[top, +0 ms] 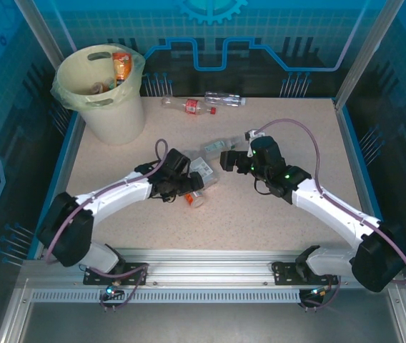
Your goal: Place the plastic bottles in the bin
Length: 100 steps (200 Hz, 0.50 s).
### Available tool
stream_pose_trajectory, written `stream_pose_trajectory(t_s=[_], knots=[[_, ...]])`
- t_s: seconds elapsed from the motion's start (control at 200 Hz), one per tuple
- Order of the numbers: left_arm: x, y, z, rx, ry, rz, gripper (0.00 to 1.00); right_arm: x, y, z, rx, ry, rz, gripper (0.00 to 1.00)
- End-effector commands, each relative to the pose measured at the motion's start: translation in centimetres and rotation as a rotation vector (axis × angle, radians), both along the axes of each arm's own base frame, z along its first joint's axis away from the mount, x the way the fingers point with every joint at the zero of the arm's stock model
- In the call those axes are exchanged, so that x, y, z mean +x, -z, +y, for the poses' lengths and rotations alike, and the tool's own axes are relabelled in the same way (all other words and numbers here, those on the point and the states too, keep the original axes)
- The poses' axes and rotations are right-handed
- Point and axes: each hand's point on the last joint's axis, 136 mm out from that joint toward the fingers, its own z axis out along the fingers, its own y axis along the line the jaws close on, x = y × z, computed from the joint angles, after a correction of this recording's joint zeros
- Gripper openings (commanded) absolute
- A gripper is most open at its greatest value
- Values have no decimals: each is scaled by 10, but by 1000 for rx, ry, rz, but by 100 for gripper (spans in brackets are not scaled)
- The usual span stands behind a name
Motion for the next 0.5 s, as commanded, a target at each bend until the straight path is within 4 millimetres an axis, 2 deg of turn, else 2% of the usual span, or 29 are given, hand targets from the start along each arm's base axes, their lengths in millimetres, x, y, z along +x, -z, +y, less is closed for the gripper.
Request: stream_pose_trajectory(t_s=[0.0,0.295,0.495], knots=[[-3,15,-7,-11,7,46,91,3,-16,-2,29,9,-25,100],[-13,49,12,98,41,97,84,2,-15,-3,21,9,-25,100],[-6,63,17,109,44,124,83,1,-14,-4,17,5,-23,100]])
